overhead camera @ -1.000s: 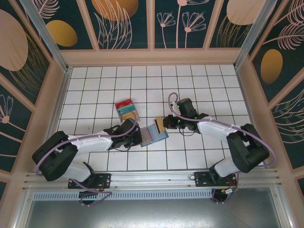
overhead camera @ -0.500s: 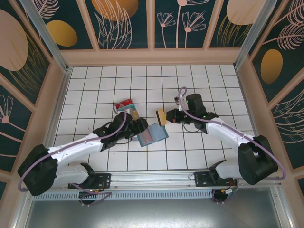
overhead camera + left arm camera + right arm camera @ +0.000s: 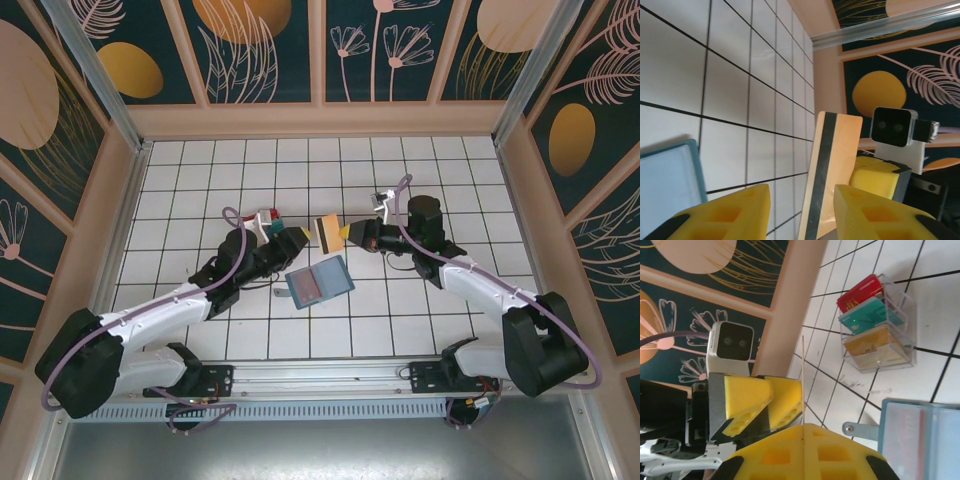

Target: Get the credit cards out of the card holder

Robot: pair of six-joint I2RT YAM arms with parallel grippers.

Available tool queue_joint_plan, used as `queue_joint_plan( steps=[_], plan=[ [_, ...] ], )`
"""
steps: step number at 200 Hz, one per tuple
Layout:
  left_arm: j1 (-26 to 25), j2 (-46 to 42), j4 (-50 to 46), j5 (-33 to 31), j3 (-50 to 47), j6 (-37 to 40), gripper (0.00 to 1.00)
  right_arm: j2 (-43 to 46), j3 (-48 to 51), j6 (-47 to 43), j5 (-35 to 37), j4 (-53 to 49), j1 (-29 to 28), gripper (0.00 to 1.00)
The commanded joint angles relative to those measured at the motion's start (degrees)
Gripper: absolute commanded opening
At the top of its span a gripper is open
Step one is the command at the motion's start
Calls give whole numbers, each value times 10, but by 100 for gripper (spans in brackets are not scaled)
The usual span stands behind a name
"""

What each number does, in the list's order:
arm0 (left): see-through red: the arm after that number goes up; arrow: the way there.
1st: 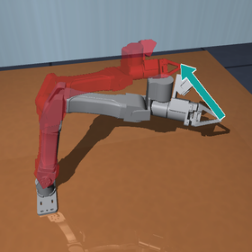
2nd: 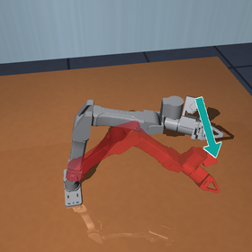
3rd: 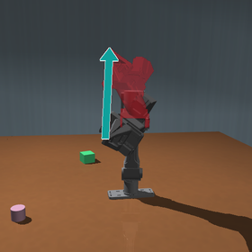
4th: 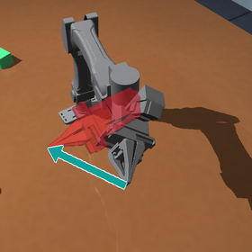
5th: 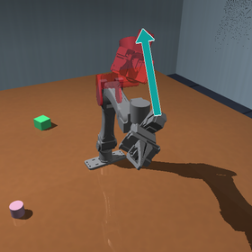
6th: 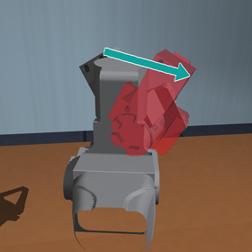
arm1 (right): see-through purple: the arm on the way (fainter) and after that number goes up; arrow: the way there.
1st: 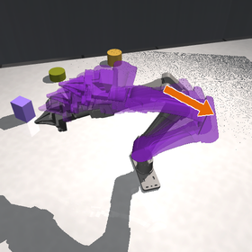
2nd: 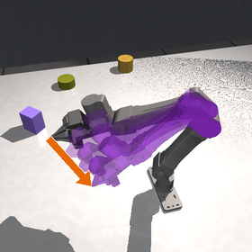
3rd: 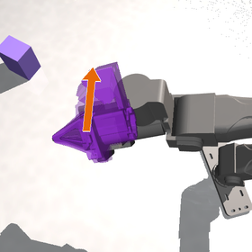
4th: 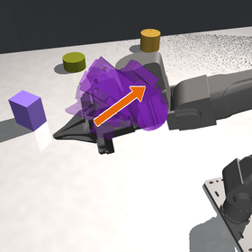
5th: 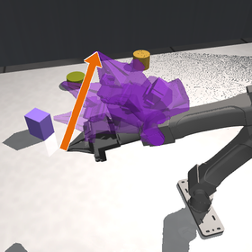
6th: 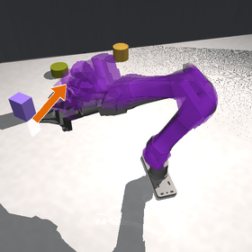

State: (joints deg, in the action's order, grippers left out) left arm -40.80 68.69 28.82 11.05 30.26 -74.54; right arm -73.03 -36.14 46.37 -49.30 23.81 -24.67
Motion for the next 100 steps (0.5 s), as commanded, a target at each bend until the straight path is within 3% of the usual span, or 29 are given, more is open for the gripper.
queue_joint_plan(
  steps=[1,74,100],
  plan=[
    [3,8,75,33,-4,-18,37,-2,9,43,-38,80,4,0],
    [3,29,111,69,4,-23,28,-21,11,56,-61,110,2,0],
    [3,25,121,72,1,-25,9,-26,11,53,-61,109,2,0]
  ],
)
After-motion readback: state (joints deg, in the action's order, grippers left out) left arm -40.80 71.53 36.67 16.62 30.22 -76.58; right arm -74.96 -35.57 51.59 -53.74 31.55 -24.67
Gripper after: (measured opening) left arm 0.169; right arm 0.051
